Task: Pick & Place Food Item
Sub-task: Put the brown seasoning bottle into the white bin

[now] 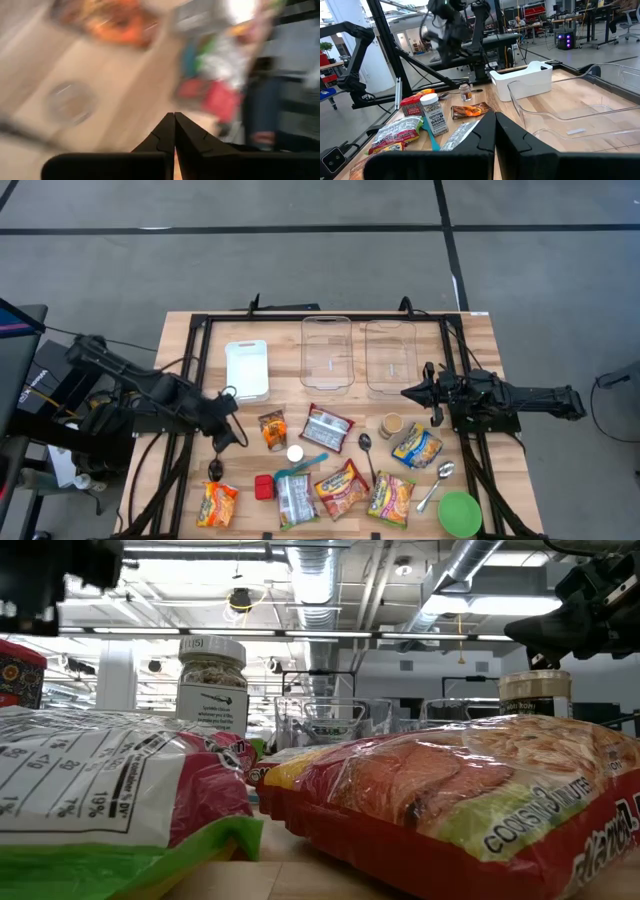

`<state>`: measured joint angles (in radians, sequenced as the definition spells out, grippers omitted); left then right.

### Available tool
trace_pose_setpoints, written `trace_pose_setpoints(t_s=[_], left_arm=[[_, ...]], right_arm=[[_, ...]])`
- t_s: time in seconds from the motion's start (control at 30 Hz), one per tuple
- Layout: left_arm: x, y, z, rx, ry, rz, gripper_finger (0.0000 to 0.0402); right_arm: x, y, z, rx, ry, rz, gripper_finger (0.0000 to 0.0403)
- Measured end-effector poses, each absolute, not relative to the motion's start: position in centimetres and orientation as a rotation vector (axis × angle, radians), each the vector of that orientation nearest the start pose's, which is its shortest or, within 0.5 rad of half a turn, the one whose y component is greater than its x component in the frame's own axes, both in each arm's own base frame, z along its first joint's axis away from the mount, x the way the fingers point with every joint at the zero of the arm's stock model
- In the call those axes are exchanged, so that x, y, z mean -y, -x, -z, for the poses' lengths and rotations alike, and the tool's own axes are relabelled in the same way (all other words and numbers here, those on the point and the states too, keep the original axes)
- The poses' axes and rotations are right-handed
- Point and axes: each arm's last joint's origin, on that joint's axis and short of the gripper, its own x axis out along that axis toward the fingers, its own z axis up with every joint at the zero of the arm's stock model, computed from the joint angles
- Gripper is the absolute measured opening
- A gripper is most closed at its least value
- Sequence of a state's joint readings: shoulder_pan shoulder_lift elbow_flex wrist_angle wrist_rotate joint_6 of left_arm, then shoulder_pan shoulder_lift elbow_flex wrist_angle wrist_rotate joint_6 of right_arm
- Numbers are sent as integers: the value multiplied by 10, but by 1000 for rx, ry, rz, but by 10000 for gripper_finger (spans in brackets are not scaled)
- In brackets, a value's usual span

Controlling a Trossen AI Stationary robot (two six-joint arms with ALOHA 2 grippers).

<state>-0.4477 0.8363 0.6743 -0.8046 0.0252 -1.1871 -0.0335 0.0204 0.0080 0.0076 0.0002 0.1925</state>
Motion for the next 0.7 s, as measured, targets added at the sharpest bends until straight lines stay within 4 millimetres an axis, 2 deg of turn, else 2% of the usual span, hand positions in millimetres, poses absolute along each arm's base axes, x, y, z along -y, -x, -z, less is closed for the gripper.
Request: trace_pose_setpoints(t_s=[0.23, 0.43, 0.7], left_arm=[[73, -132, -218, -1281, 774, -339, 0], [78, -137, -210, -1330, 730, -364, 0], [78, -138, -209, -1335, 725, -366, 0]], right_arm=[[3, -98, -165, -2, -193, 34, 0], [3, -98, -165, -1, -193, 34, 0], [3, -98, -165, -1, -193, 34, 0]])
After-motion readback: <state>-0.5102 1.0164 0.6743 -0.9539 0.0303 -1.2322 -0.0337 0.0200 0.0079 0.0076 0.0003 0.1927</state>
